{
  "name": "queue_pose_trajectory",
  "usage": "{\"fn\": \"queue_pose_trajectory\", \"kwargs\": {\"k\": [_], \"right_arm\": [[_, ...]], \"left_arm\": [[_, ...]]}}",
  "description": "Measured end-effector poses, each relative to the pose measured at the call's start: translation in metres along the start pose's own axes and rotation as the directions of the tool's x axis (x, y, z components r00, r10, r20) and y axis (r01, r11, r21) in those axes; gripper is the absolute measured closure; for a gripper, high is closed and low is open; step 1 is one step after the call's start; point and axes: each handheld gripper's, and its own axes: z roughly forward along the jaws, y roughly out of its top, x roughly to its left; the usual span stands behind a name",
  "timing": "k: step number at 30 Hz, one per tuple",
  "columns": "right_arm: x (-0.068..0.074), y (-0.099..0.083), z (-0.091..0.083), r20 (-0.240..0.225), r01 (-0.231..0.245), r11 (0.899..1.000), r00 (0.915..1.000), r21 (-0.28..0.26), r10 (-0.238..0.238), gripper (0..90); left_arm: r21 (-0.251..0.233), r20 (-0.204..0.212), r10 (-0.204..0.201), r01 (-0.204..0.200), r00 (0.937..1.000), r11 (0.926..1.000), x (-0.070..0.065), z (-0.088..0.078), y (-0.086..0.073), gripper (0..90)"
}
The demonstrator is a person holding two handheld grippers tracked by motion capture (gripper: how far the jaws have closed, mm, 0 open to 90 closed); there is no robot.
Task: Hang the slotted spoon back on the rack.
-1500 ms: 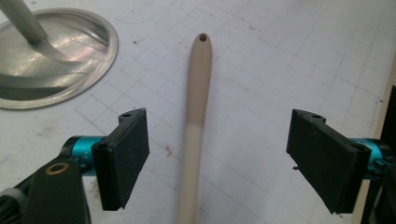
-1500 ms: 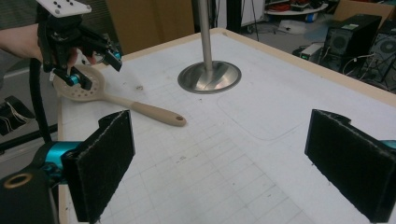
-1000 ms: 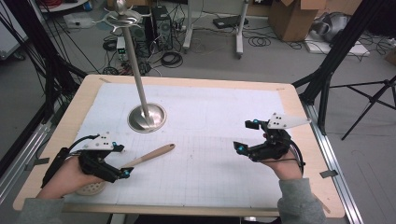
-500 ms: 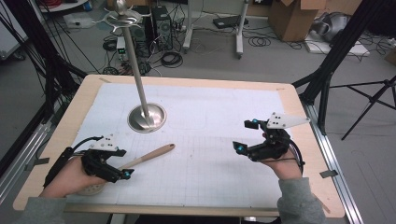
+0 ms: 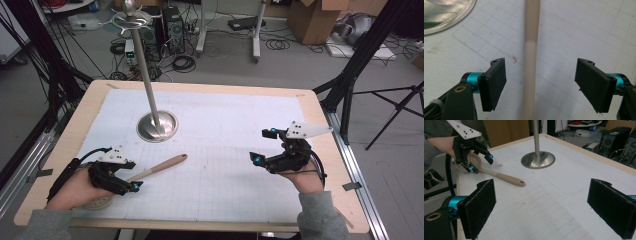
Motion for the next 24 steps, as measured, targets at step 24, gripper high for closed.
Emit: {"fn": "queue_pose_trajectory", "kwargs": {"k": [24], "right_arm": [[-0.0003, -0.0026, -0.0040, 0.004, -0.005, 1.000, 1.0000, 0.005, 0.005, 7.2]], "left_arm": [[0.136, -0.034, -0.004, 0.008, 0.9994, 0.9906, 0.0046, 0.0055, -0.0090, 47.7]]}}
